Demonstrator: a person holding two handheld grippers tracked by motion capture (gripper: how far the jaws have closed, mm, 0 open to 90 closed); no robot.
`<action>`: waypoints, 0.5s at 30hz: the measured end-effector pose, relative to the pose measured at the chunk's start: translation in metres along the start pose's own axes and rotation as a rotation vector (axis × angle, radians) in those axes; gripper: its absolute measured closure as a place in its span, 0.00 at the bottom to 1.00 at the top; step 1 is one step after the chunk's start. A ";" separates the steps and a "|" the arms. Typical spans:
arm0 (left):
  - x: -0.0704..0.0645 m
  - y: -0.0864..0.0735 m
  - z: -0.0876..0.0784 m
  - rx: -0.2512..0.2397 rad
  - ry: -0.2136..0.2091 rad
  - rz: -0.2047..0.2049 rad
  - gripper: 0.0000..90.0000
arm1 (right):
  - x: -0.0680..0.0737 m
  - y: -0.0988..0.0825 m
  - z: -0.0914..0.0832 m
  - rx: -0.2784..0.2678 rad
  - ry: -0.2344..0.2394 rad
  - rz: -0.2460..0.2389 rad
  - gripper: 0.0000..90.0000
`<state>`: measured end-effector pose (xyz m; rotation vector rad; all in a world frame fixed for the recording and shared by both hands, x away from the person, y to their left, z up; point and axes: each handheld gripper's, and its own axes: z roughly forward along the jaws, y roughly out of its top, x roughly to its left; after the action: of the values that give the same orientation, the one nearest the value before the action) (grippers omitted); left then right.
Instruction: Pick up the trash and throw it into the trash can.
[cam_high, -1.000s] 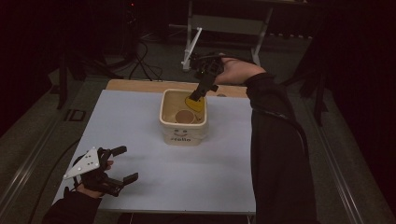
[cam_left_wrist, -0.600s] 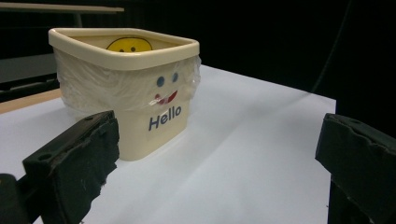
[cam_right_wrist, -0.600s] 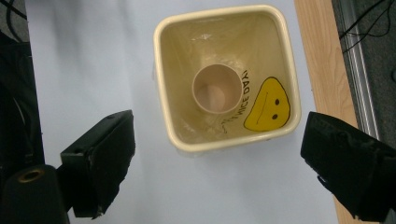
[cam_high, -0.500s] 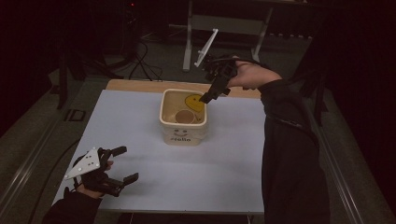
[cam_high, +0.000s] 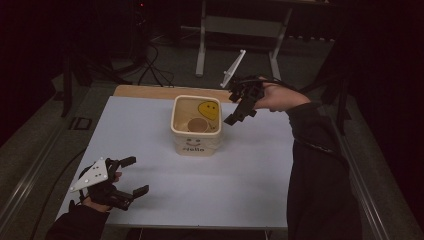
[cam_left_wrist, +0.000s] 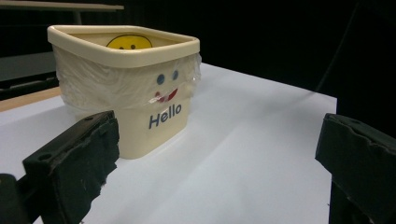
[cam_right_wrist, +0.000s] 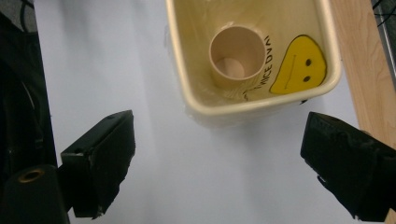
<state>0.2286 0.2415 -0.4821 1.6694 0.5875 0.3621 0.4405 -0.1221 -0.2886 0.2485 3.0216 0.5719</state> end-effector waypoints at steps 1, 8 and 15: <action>0.000 0.000 0.000 0.001 0.000 0.001 0.00 | 0.001 -0.002 0.001 -0.002 0.002 -0.001 0.11; 0.000 0.000 0.001 0.002 0.001 0.002 0.00 | 0.012 -0.015 0.003 -0.023 0.009 0.002 0.11; 0.000 0.000 0.001 0.004 0.001 0.002 0.01 | 0.022 -0.032 0.006 -0.038 0.008 0.014 0.13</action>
<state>0.2297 0.2408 -0.4824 1.6735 0.5875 0.3629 0.4149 -0.1460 -0.3064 0.2669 3.0159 0.6322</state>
